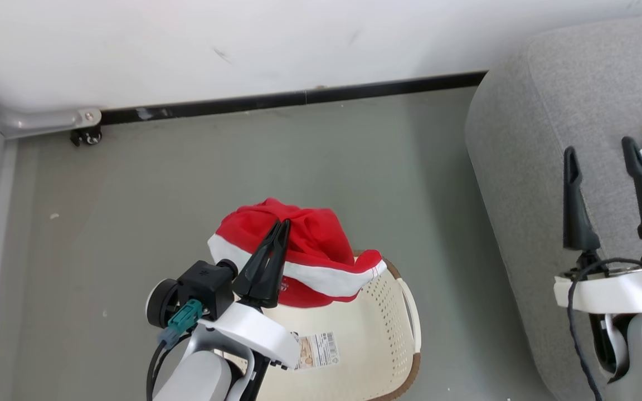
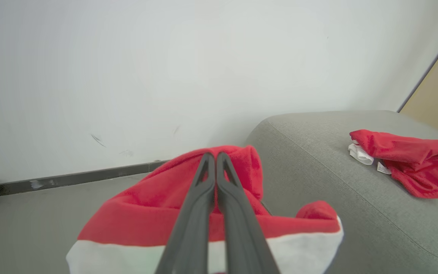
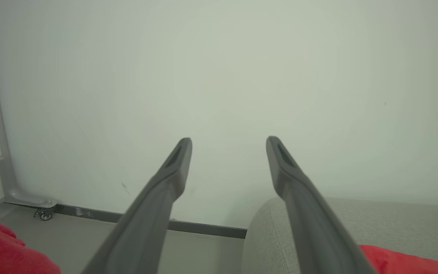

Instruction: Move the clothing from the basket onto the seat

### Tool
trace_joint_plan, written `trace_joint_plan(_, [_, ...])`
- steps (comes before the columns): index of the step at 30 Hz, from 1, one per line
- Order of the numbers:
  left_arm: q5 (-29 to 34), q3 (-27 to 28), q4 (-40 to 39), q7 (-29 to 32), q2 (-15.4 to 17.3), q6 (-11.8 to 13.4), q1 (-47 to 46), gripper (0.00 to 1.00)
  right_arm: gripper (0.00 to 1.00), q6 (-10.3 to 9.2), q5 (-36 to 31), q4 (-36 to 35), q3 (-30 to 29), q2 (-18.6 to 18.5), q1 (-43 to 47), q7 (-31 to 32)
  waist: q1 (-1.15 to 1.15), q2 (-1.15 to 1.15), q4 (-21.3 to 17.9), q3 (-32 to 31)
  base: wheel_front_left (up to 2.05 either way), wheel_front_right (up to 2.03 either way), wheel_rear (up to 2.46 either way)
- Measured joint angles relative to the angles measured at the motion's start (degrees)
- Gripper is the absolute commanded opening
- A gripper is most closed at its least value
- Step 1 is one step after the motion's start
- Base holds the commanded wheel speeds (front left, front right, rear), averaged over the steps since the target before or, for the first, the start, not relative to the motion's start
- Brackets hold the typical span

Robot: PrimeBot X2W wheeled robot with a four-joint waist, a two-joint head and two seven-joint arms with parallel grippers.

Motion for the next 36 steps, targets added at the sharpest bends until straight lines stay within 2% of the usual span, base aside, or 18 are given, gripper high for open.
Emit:
trace_joint_plan(12, [1.8,-0.3,-3.2,0.0,2.7,-0.1,0.7,0.0,1.0,0.01,0.0,0.2,2.3,-0.8,3.0,0.0,0.0,0.0,0.4,-4.9,0.0,0.0,0.0])
trace_joint_plan(26, [0.1,-1.0,-3.4,1.5,2.3,-0.1,6.1,0.0,1.0,0.01,0.2,0.0,2.4,-1.0,6.5,0.8,0.0,0.0,0.0,-9.0,0.0,0.0,0.0])
trace_joint_plan(36, [-0.3,-1.6,-3.2,2.6,1.2,0.0,6.1,0.0,1.0,0.01,1.1,-2.2,3.2,-1.0,7.6,1.7,0.0,0.0,-1.4,-8.8,0.0,0.0,0.0])
